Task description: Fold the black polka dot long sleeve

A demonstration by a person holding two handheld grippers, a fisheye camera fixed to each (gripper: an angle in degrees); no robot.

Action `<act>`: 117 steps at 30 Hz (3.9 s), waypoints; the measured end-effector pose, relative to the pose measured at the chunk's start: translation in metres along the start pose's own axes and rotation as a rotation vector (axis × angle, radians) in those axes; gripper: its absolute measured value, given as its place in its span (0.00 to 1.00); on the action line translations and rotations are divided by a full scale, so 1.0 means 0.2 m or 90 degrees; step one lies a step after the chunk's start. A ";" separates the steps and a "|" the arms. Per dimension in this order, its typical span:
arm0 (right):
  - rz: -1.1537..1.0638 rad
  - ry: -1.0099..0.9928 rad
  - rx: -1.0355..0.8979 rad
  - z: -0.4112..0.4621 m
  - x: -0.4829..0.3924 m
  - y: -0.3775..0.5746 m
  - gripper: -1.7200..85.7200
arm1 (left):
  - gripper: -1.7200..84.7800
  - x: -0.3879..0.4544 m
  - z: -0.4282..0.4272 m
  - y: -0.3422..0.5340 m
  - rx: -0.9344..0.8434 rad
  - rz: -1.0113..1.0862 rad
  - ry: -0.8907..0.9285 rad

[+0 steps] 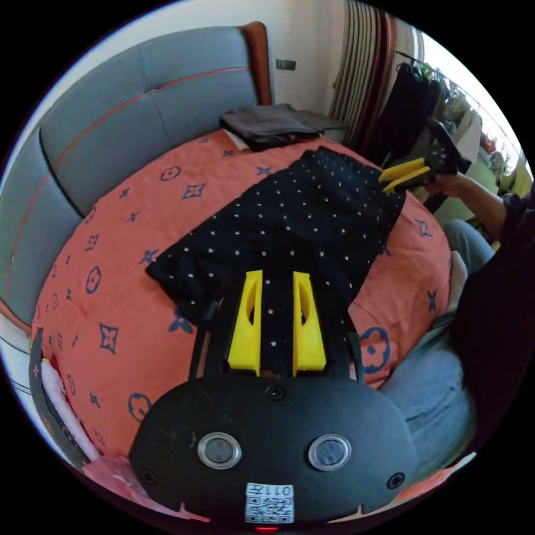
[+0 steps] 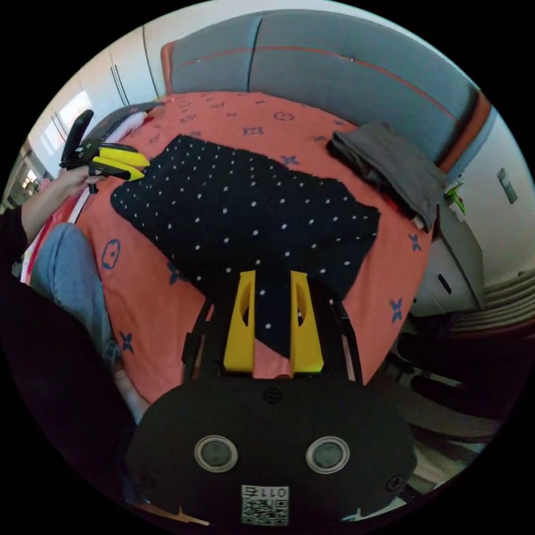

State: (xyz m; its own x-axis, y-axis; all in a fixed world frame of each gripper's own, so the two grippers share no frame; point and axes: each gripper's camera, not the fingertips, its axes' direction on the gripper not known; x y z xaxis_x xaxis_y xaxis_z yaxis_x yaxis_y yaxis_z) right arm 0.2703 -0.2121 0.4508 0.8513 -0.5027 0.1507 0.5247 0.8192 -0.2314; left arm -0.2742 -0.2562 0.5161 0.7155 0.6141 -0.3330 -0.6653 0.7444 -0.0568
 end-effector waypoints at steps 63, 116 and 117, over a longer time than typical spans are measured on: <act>0.257 -0.216 0.071 -0.06 0.05 0.92 0.15 | 0.14 1.67 0.99 -2.30 -0.097 -0.094 -0.017; -0.194 -0.307 0.042 -0.20 -2.17 -0.68 0.21 | 0.10 -0.92 -0.17 0.75 0.118 -0.361 0.051; -0.190 -0.295 0.080 -0.28 -2.13 -0.65 0.20 | 0.09 -0.91 -0.24 0.77 0.134 -0.329 0.036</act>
State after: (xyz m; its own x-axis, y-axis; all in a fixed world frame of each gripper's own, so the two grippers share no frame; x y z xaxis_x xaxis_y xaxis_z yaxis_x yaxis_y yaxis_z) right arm -0.1607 -0.1195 0.3628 0.5587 -0.5670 0.6053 0.7132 0.7010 -0.0018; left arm -0.5168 -0.2662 0.5222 0.9207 0.1450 -0.3624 -0.1705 0.9846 -0.0394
